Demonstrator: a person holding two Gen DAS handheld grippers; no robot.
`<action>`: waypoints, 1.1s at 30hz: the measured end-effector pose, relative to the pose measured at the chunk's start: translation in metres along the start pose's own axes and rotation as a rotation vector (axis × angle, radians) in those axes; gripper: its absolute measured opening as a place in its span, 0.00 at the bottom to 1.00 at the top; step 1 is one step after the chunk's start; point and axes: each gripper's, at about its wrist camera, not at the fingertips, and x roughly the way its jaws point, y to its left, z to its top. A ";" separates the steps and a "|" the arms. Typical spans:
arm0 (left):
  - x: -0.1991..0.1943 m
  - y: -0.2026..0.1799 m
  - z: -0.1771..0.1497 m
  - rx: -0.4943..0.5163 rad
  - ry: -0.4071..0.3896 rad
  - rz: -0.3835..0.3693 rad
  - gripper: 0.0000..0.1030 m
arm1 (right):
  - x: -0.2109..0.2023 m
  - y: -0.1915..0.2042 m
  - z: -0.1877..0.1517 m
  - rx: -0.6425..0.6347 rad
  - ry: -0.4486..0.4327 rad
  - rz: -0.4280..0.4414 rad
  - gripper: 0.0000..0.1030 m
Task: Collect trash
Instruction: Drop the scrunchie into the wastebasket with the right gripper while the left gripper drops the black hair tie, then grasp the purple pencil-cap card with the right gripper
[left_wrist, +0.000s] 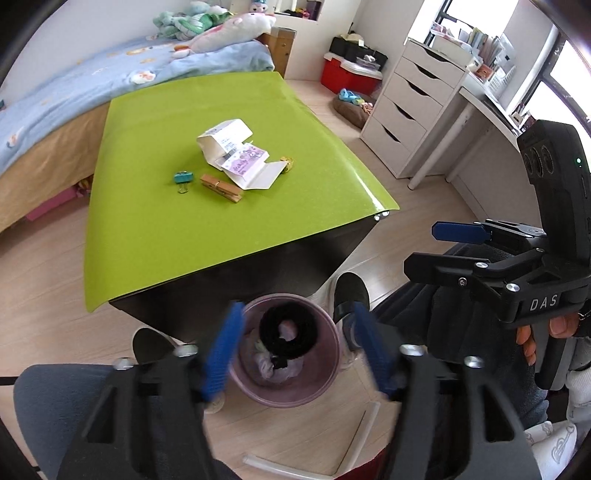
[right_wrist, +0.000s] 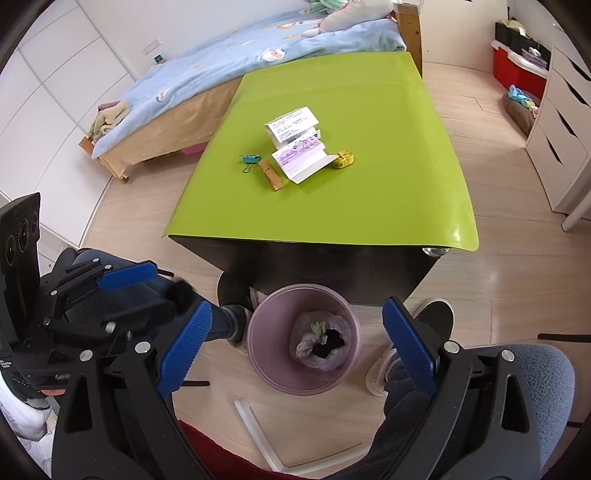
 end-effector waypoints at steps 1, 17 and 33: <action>0.001 0.000 0.000 -0.001 -0.002 -0.002 0.80 | -0.001 -0.001 0.000 0.003 -0.002 -0.001 0.90; 0.000 0.015 0.007 -0.056 -0.009 0.054 0.92 | 0.002 -0.003 0.003 0.008 -0.004 0.014 0.93; -0.013 0.042 0.031 -0.099 -0.069 0.069 0.92 | 0.024 0.019 0.084 -0.165 -0.026 0.007 0.93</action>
